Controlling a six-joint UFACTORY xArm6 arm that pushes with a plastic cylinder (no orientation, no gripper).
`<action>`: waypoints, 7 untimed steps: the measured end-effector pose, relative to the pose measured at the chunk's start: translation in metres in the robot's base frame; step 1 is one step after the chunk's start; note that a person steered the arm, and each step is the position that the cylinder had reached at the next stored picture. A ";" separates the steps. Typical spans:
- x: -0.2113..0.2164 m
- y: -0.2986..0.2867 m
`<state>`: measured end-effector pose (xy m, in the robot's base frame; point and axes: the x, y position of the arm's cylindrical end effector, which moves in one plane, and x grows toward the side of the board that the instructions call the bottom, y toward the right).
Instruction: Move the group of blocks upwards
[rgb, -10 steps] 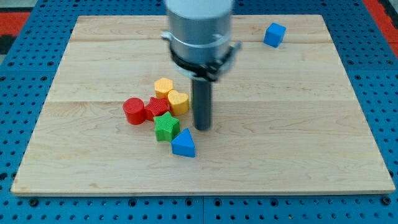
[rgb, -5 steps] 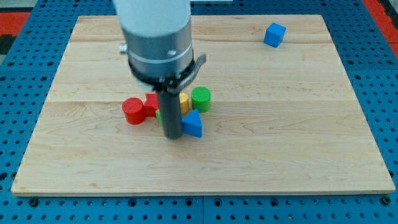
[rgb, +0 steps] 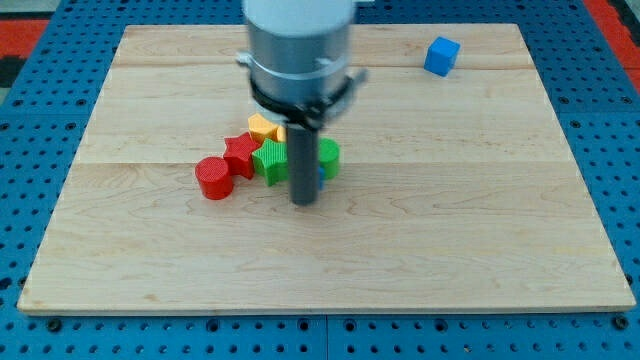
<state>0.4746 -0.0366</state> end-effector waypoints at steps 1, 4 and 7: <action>-0.004 -0.005; 0.010 -0.129; -0.033 -0.071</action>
